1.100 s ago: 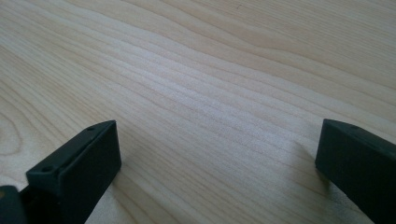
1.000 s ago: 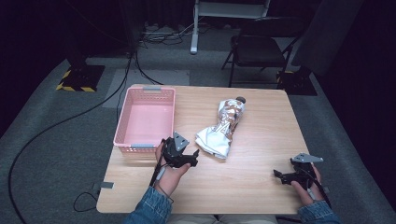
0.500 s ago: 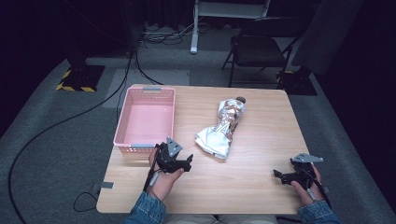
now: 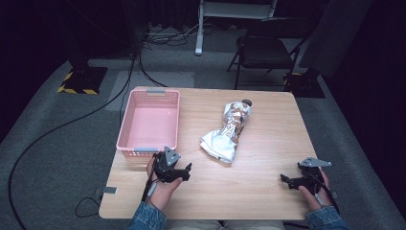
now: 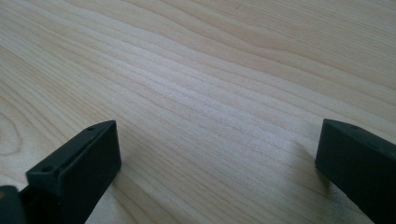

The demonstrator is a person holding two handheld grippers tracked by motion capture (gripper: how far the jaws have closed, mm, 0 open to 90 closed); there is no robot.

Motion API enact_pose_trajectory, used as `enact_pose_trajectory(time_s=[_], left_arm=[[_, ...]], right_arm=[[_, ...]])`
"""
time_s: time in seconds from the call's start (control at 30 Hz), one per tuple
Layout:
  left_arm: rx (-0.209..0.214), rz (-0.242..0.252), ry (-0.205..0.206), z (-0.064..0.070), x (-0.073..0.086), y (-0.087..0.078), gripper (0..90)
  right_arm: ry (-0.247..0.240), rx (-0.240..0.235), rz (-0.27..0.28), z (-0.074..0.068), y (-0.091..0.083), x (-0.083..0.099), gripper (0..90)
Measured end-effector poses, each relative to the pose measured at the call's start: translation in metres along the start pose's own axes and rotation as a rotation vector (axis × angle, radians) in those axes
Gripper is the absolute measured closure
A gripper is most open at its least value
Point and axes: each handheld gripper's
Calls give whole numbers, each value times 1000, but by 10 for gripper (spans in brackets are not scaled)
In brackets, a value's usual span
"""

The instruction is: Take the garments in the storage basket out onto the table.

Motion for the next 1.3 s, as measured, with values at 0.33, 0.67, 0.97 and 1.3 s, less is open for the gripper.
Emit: enact_pose_trajectory(time_s=[0.33, 0.67, 0.97, 1.3], left_arm=[[-22, -15, -25, -11, 14, -4, 92], [-40, -45, -60, -23, 30, -7, 92], [-46, -73, -76, -28, 38, -7, 92], [-54, -137, -96, -37, 48, -6, 91]], right_arm=[[0, 0, 0, 0, 0, 0, 0], [0, 0, 0, 0, 0, 0, 0], [0, 0, 0, 0, 0, 0, 0], [0, 0, 0, 0, 0, 0, 0]])
Point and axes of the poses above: each handheld gripper's, and its own axes: y roughly forward along the jaws, x roughly out of its underside, z roughly to its right, and after that the axes turned 9 degrees about -y, right-handed
